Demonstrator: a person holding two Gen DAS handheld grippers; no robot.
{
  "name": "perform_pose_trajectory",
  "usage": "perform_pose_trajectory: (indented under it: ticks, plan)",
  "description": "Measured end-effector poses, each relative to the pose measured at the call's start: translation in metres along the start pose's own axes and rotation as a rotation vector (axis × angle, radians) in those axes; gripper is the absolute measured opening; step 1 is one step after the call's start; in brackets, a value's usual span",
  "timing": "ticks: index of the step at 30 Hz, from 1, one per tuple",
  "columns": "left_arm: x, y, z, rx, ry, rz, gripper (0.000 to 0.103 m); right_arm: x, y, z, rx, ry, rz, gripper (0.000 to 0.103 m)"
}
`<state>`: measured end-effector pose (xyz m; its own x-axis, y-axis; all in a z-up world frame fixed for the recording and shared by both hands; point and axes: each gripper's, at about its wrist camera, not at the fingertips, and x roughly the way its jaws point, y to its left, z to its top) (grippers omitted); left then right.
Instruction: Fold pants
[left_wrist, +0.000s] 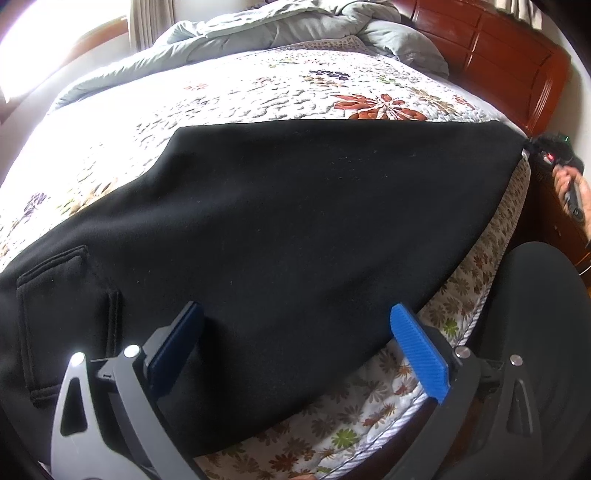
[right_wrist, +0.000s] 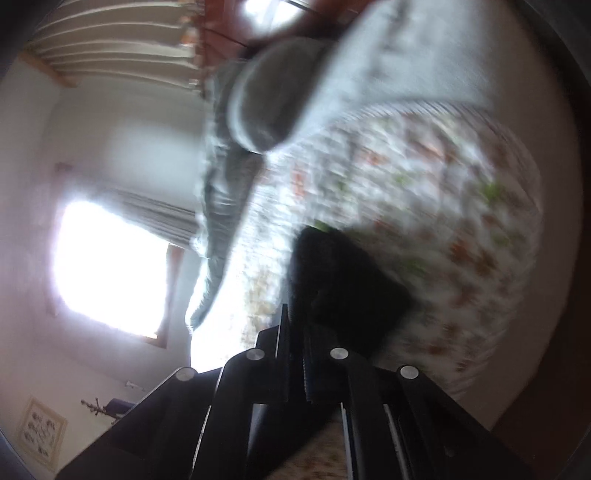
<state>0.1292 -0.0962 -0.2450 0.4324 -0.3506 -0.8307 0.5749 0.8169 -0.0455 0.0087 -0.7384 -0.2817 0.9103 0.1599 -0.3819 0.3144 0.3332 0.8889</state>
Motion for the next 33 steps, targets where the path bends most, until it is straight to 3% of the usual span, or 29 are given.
perform_pose_trajectory:
  ticks: [3,10,13,15,17,22,24,33]
  plan:
    - [0.0,0.0,0.0,0.002,0.002,0.002,0.101,0.005,-0.028,-0.005,0.059,0.022,-0.013,0.005]
    - [0.0,0.0,0.0,0.005,0.011,-0.001,0.101,-0.007,-0.034,0.003,0.1,-0.002,0.007,0.008]
    - [0.0,-0.001,0.001,0.002,0.013,0.001,0.101,-0.03,-0.043,0.008,0.136,-0.042,0.014,0.015]
    - [-0.004,-0.001,0.003,-0.001,0.012,-0.002,0.1,-0.043,-0.042,0.01,0.128,-0.079,-0.015,0.028]
    - [-0.008,-0.002,0.006,0.0,0.001,-0.001,0.1,-0.052,-0.044,0.012,0.146,-0.106,-0.006,0.034]
    - [-0.022,-0.004,0.014,-0.016,-0.04,0.009,0.1,-0.039,-0.048,0.01,0.138,-0.049,-0.002,0.035]
    - [-0.024,-0.005,0.019,-0.031,-0.048,-0.006,0.1,-0.033,-0.046,0.008,0.13,-0.044,0.006,0.04]
    - [-0.007,-0.026,0.036,-0.016,-0.049,-0.042,0.1,-0.019,-0.036,0.005,0.102,-0.014,0.034,0.041]
